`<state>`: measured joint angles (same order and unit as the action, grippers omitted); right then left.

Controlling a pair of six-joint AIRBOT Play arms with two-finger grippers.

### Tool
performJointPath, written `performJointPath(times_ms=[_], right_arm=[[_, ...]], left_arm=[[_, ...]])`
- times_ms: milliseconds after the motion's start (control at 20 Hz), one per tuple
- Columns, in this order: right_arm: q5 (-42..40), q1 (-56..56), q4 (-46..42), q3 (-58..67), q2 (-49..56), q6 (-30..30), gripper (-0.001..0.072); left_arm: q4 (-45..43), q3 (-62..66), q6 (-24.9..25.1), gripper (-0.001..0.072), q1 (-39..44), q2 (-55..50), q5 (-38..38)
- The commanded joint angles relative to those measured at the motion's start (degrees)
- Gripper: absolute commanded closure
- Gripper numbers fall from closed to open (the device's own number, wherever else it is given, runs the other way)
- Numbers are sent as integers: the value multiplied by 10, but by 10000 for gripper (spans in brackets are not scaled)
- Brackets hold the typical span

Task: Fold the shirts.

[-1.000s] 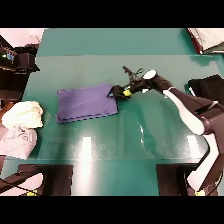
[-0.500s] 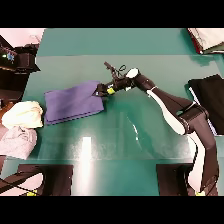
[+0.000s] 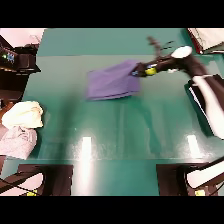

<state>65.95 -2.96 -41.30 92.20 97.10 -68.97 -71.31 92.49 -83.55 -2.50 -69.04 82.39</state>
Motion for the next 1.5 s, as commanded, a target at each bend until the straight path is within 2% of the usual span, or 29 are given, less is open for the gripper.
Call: performJointPath(times_ms=[0, 200, 400, 550, 700, 1000, 1250, 1450], right_arm=[[1, 152, -77, -62, -89, -11, 696], [-6, 316, -82, -75, -125, -11, 695], [-30, 412, -77, -75, -143, -11, 695], [-31, 426, -78, -52, -147, -11, 696], [-5, 421, -78, 22, -147, -11, 696], [89, 444, -84, 136, -147, -45, 696], [165, 484, -89, 159, -151, -72, 695], [188, 504, -185, 159, -176, -103, 694]], left_arm=[[47, 0, -1, 674, 0, 0, -14], [82, 0, -4, 674, 0, 0, -19], [88, 0, -5, 674, 0, 0, -19], [87, 0, -5, 674, 0, 0, -24], [88, 0, -5, 674, 0, 0, -27], [87, 0, -4, 674, 0, 0, -24], [87, 0, 0, 674, 0, 0, -22], [87, 0, 12, 675, 0, 0, -18]])
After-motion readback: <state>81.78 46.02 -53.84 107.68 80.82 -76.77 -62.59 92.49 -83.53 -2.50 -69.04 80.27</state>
